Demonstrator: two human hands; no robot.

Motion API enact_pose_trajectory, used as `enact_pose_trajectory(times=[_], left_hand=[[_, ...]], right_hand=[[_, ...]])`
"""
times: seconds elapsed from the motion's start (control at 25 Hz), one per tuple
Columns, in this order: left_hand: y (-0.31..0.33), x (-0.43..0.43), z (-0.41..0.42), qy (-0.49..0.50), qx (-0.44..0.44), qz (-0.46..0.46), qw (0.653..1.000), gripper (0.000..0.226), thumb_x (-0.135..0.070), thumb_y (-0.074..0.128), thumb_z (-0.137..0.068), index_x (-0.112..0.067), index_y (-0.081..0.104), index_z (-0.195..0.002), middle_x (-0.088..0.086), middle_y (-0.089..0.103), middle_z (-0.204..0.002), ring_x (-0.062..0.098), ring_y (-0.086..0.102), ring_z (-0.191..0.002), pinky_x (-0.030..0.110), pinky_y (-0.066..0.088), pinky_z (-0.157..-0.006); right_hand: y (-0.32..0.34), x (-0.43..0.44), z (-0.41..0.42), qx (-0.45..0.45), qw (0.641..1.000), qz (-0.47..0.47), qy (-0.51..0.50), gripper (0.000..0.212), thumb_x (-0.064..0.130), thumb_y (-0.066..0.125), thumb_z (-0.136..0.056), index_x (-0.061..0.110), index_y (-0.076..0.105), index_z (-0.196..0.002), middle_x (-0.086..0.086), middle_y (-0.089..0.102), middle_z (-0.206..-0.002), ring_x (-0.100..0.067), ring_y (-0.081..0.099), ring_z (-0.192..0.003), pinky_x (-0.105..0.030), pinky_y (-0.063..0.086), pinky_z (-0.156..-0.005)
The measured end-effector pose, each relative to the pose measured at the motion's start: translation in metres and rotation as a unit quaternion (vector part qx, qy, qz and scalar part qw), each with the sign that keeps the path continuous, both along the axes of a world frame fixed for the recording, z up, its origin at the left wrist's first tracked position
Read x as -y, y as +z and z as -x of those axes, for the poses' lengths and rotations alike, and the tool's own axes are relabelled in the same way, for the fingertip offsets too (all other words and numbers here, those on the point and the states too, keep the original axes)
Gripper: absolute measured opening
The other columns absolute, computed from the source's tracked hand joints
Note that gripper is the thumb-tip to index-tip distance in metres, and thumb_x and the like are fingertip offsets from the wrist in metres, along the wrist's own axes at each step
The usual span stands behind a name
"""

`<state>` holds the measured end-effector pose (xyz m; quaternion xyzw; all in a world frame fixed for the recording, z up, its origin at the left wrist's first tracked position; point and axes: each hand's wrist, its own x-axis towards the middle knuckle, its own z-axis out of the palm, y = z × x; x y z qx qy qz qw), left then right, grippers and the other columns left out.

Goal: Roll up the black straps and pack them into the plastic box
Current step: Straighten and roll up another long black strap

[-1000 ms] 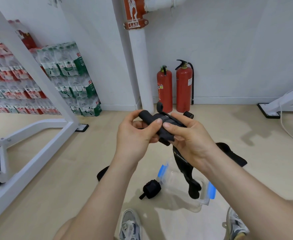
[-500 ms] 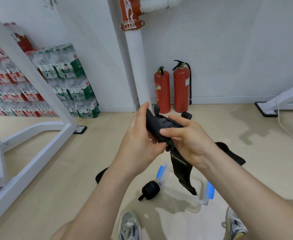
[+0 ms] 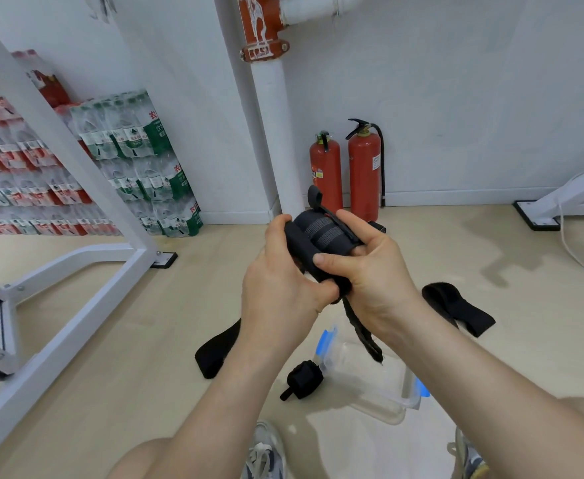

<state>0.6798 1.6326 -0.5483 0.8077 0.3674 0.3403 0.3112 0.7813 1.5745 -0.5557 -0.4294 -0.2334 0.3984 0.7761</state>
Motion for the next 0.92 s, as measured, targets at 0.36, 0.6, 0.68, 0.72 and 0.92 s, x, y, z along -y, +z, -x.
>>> enact_pose_trajectory(times=[0.36,0.6,0.68,0.72,0.92], left_hand=[[0.009,-0.039,0.035,-0.261,0.126,0.293,0.911,0.028,-0.011,0.080,-0.069,-0.030,0.073,-0.089,0.002,0.067,-0.071,0.017,0.064,-0.061,0.025,0.054,-0.064],[0.008,-0.030,0.027,-0.177,0.139,0.236,0.945,0.024,-0.030,0.074,-0.070,-0.013,0.062,-0.082,0.002,0.069,-0.067,0.013,0.066,-0.061,0.024,0.052,-0.062],[0.007,-0.027,0.024,-0.163,0.139,0.228,0.950,0.026,-0.033,0.073,-0.071,-0.012,0.059,-0.078,0.006,0.070,-0.070,0.014,0.067,-0.063,0.024,0.053,-0.062],[0.006,-0.026,0.022,-0.159,0.140,0.228,0.950,0.026,-0.031,0.074,-0.073,-0.012,0.056,-0.076,0.007,0.069,-0.069,0.015,0.066,-0.062,0.025,0.053,-0.062],[0.005,-0.029,0.019,-0.132,0.169,0.261,0.941,0.026,-0.006,0.075,-0.083,-0.017,0.054,-0.073,0.002,0.057,-0.060,0.016,0.051,-0.047,0.025,0.044,-0.051]], right_hand=[[0.008,0.011,-0.021,0.033,0.988,0.054,0.142,0.050,-0.018,0.063,-0.073,0.014,0.065,-0.111,-0.011,0.075,-0.093,-0.020,0.072,-0.075,-0.032,0.058,-0.064],[-0.001,0.003,-0.013,-0.059,0.996,0.026,0.060,0.063,-0.017,0.062,-0.080,0.006,0.051,-0.138,-0.017,0.069,-0.113,-0.023,0.073,-0.087,-0.035,0.061,-0.081],[0.000,0.004,-0.012,-0.028,0.999,0.028,0.036,0.067,-0.019,0.062,-0.080,0.007,0.049,-0.141,-0.018,0.070,-0.112,-0.022,0.074,-0.086,-0.030,0.061,-0.073],[0.001,0.005,-0.011,-0.015,0.999,0.029,0.027,0.069,-0.020,0.062,-0.080,0.007,0.048,-0.142,-0.018,0.071,-0.109,-0.022,0.074,-0.085,-0.029,0.060,-0.072],[0.003,0.008,-0.009,0.051,0.998,0.040,0.016,0.074,-0.016,0.068,-0.078,0.010,0.045,-0.144,-0.016,0.075,-0.104,-0.031,0.070,-0.095,-0.057,0.048,-0.097]])
